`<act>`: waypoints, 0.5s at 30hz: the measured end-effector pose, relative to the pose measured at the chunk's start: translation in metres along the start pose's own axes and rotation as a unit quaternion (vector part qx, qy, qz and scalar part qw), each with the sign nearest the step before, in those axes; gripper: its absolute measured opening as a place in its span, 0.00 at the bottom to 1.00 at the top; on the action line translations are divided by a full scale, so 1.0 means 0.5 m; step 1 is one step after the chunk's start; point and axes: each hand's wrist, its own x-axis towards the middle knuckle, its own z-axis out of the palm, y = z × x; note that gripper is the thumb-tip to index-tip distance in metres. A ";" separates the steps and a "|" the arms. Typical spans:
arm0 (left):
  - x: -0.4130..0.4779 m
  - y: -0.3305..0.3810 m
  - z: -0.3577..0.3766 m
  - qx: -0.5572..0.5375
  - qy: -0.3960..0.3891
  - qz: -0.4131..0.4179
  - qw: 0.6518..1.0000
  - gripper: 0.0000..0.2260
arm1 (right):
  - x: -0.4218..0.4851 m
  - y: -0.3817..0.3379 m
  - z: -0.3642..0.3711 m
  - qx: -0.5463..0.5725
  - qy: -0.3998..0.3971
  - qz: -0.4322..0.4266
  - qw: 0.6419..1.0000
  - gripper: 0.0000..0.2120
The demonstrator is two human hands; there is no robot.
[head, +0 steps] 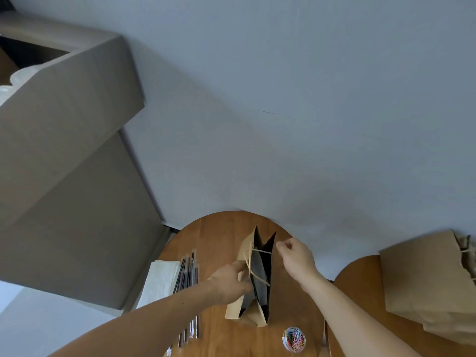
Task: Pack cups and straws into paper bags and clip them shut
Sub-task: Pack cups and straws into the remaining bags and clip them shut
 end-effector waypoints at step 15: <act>0.024 0.046 0.087 0.149 0.123 -0.064 0.979 0.10 | -0.027 0.046 0.041 0.004 -0.161 -0.025 0.987 0.08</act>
